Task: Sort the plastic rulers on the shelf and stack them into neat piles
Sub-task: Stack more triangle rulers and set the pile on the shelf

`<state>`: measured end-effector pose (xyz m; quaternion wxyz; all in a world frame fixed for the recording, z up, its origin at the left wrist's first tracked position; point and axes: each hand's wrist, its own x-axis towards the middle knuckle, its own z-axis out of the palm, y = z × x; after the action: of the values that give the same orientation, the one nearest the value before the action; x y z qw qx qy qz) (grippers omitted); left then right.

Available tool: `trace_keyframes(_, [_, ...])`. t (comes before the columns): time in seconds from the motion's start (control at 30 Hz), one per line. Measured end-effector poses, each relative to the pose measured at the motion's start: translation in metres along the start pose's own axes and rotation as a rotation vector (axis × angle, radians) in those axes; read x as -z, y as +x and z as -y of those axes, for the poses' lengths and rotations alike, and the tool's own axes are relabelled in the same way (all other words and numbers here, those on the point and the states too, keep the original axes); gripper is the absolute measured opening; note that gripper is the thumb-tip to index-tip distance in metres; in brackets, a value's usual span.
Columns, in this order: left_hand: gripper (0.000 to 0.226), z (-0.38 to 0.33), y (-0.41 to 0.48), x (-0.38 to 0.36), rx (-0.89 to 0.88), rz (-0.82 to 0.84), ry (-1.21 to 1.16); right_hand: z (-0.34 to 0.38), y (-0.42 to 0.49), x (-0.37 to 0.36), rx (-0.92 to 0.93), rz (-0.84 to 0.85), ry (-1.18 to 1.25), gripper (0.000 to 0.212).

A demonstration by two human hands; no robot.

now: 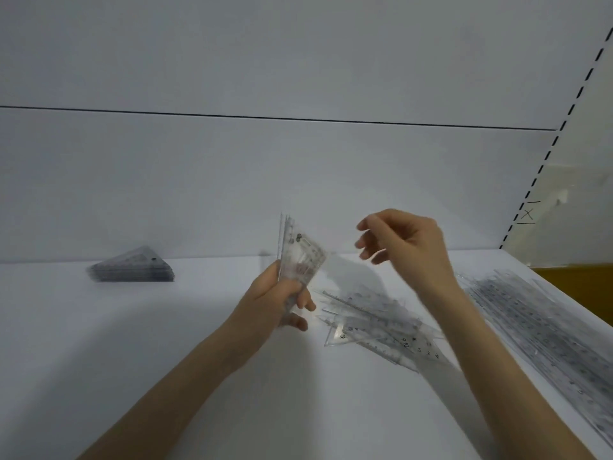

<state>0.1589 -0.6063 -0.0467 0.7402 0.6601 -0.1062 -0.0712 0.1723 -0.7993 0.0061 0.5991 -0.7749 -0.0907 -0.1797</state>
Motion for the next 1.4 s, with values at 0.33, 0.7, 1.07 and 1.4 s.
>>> trace_keyframes(0.33, [0.019,0.0,0.004,0.006,0.055,-0.069,-0.178,-0.04,0.011,0.033,-0.221,0.677,-0.935,0.062])
trace_keyframes(0.7, [0.018,0.003,0.013,0.021,0.094,-0.173,-0.316,-0.03,0.011,0.043,0.109,0.559,-0.705,0.055])
trace_keyframes(1.07, [0.04,-0.009,-0.001,0.004,0.392,0.245,-0.139,-0.024,-0.002,0.004,0.594,0.601,-0.54,0.058])
trace_keyframes(1.4, [0.019,0.0,-0.011,0.005,0.231,0.344,-0.1,-0.022,-0.005,-0.004,0.58,0.726,-0.554,0.068])
